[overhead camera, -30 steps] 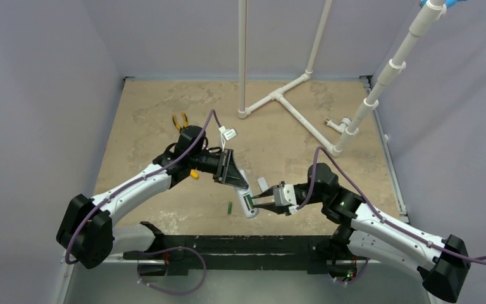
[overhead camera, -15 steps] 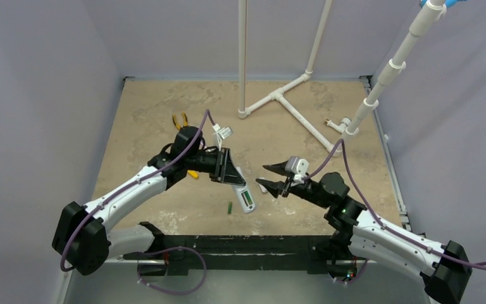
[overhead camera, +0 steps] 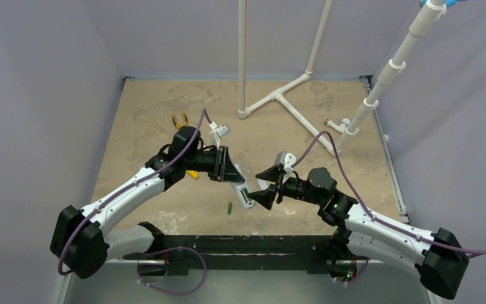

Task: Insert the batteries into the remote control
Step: Adjust the battery in the remote control.

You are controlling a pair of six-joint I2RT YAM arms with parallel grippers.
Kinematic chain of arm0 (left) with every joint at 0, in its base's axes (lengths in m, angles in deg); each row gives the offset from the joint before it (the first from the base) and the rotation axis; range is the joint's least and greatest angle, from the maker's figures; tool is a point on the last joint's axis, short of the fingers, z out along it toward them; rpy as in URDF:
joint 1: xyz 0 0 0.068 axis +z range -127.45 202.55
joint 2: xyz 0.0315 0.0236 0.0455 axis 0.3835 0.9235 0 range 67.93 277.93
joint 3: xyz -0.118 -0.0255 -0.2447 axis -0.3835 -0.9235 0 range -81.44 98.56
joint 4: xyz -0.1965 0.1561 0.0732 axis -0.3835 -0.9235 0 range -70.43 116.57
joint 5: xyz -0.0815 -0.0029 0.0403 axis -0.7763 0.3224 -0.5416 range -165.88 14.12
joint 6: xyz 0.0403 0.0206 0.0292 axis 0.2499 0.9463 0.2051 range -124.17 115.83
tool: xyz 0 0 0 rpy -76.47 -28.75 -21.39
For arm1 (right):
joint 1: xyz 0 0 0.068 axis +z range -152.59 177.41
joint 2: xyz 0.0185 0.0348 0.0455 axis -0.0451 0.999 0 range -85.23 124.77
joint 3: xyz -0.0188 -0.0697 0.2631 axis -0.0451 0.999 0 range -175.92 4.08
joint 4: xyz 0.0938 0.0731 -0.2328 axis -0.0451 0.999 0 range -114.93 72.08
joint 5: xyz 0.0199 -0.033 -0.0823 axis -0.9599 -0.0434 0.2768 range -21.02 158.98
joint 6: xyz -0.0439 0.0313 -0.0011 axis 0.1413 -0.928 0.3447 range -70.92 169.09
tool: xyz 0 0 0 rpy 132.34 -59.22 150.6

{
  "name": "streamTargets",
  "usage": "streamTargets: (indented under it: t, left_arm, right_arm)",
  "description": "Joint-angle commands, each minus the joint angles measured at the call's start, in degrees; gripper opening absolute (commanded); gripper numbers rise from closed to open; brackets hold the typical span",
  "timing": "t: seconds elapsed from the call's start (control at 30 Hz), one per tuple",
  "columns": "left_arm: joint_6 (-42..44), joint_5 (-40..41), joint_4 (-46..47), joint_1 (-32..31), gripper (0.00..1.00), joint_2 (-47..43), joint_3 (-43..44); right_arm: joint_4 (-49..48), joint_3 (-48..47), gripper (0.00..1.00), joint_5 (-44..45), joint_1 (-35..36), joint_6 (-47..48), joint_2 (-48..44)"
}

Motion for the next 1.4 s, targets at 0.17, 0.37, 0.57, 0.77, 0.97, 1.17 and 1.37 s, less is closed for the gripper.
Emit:
streamTargets:
  t: [0.17, 0.37, 0.57, 0.77, 0.97, 1.17, 1.37]
  left_arm:
    - [1.25, -0.66, 0.73, 0.36, 0.0, -1.72, 1.32]
    - [1.12, -1.04, 0.81, 0.36, 0.0, -1.98, 1.32]
    - [1.15, -1.02, 0.85, 0.35, 0.0, -2.5, 1.41]
    - [0.93, -1.12, 0.91, 0.36, 0.0, -2.72, 1.32]
    - [0.55, -1.1, 1.32, 0.32, 0.0, -3.16, 1.32]
    - [0.37, -1.28, 1.43, 0.34, 0.0, -3.25, 1.47]
    - [0.17, -1.37, 1.6, 0.36, 0.0, -3.1, 1.52]
  right_arm:
    - [-9.41, -0.37, 0.65, -3.8, -0.06, -6.66, 1.68]
    - [-10.81, -0.06, 0.59, -1.74, -0.03, -6.74, 3.28]
    - [-9.96, -0.21, 0.64, -2.21, -0.06, -6.16, 4.66]
    - [-10.18, 0.59, 0.57, -1.69, -0.06, -5.89, 4.61]
    - [-10.45, 0.8, 0.49, -1.75, -0.06, -5.62, 5.19]
    - [-11.04, 0.64, 0.45, -2.15, -0.06, -5.6, 6.31]
    - [-11.01, 0.71, 0.37, -2.48, -0.06, -5.35, 6.63]
